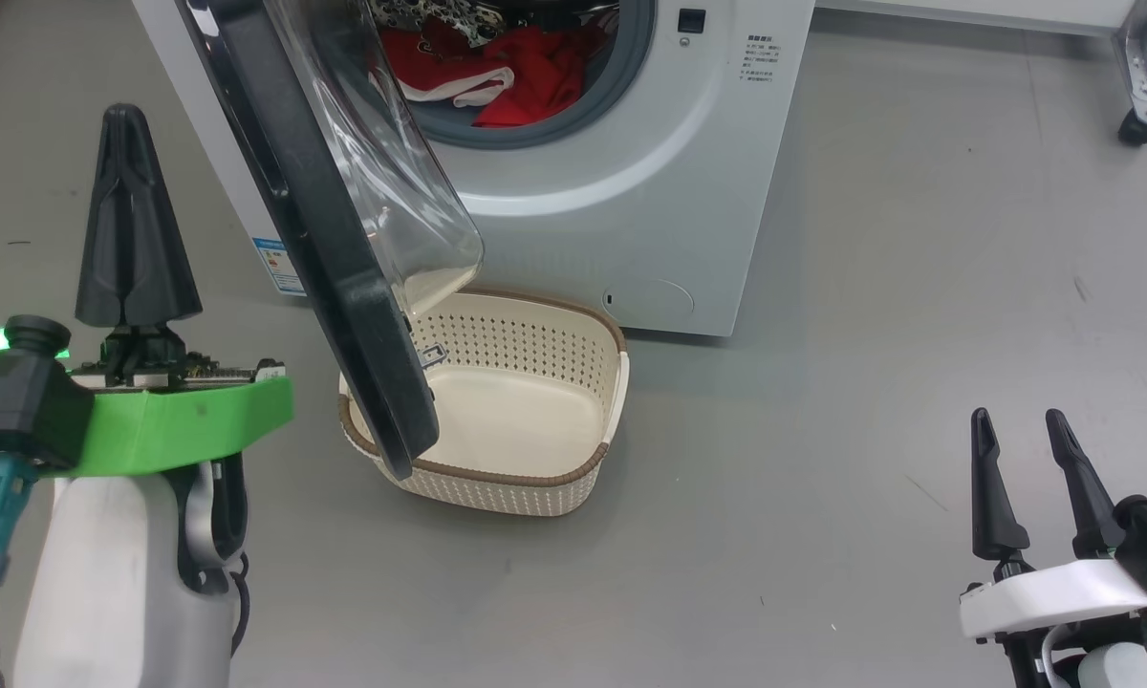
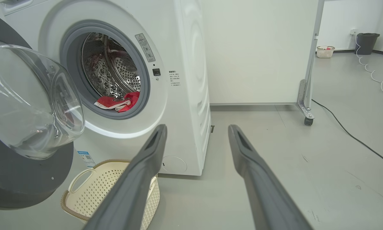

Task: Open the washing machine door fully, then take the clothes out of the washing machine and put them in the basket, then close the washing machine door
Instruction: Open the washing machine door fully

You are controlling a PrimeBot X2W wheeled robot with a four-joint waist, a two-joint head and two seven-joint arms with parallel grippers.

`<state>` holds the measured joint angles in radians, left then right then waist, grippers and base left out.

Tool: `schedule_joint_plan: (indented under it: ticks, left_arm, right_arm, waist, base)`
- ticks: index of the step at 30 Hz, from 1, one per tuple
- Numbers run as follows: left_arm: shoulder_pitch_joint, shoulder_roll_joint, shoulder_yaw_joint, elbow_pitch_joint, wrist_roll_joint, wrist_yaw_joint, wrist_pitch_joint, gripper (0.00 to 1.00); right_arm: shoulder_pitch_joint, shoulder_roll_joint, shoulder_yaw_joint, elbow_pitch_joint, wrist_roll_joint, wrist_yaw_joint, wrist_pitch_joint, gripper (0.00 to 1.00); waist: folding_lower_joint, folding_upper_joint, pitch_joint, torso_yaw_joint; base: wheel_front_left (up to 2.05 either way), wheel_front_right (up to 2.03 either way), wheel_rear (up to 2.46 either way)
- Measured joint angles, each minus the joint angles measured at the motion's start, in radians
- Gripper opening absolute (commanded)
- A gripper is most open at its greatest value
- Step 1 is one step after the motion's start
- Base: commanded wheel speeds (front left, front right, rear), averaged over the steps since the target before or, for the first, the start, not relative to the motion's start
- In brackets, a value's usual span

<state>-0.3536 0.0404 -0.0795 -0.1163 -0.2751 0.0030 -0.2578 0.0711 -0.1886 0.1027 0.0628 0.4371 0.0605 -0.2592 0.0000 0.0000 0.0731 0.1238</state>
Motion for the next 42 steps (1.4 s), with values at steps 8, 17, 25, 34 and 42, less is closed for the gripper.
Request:
schedule_joint_plan:
  ticks: [8, 17, 25, 34, 42]
  left_arm:
    - [-0.049, 0.002, -0.042, -0.017, 0.026, -0.019, 0.0, 0.0]
    - [-0.048, 0.004, -0.106, 0.044, 0.035, -0.044, 0.001, 0.0]
    - [-0.02, 0.003, -0.159, 0.143, 0.032, -0.053, 0.052, 0.0]
    - [0.031, 0.001, -0.221, 0.256, -0.004, -0.061, 0.136, 0.0]
    - [0.05, 0.0, -0.228, 0.332, -0.023, -0.056, 0.152, 0.0]
  right_arm:
    - [0.0, 0.018, 0.007, 0.012, -0.002, 0.011, 0.0, 1.0]
    - [0.0, 0.024, 0.009, 0.017, -0.012, 0.018, 0.0, 1.0]
    - [0.0, 0.031, 0.006, 0.022, -0.018, 0.021, 0.0, 1.0]
    - [0.0, 0.039, -0.004, 0.024, -0.019, 0.027, 0.0, 1.0]
    - [-0.001, 0.046, -0.012, 0.024, -0.025, 0.031, 0.0, 1.0]
  waist:
    - [0.0, 0.0, -0.012, -0.012]
    - [0.0, 0.0, -0.023, -0.031]
    - [0.0, 0.0, -0.026, -0.048]
    - [0.0, 0.0, -0.014, -0.074]
    - [0.0, 0.0, -0.002, -0.096]
  base:
    - [0.0, 0.0, 0.0]
    - [0.0, 0.0, 0.0]
    - [0.0, 0.0, 0.0]
    - [0.0, 0.0, 0.0]
    - [0.0, 0.0, 0.0]
